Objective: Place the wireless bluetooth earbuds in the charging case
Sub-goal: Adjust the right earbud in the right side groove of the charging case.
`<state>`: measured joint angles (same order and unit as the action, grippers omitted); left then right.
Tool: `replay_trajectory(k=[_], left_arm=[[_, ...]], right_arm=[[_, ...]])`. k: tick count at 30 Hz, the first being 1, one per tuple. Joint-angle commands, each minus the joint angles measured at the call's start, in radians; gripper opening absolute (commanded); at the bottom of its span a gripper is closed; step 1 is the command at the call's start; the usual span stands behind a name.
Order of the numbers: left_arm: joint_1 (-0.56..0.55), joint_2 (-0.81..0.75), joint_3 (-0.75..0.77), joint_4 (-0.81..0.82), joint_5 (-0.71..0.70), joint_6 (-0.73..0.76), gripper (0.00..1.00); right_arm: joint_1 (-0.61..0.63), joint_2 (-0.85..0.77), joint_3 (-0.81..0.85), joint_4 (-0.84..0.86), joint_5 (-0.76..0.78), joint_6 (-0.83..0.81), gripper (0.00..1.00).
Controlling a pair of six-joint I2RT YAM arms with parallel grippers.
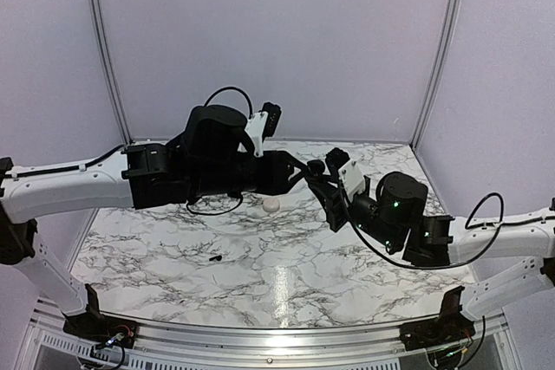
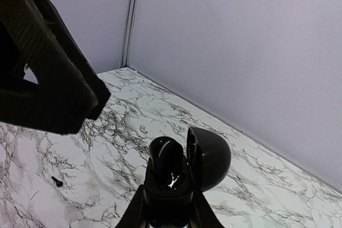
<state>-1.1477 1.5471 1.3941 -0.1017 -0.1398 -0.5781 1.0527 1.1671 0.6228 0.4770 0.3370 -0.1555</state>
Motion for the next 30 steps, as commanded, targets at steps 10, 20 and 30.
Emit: replay_trajectory(k=[10,20,30], left_arm=[[0.033,0.084,0.083,-0.067,-0.001,-0.035,0.34],[0.036,0.126,0.109,-0.095,0.003,-0.035,0.30],[0.037,0.135,0.113,-0.103,0.019,-0.003,0.26]], right_arm=[[0.042,0.032,0.071,-0.029,0.061,-0.050,0.00],[0.058,0.037,0.074,-0.035,0.071,-0.062,0.00],[0.066,0.022,0.058,-0.016,0.040,-0.055,0.00]])
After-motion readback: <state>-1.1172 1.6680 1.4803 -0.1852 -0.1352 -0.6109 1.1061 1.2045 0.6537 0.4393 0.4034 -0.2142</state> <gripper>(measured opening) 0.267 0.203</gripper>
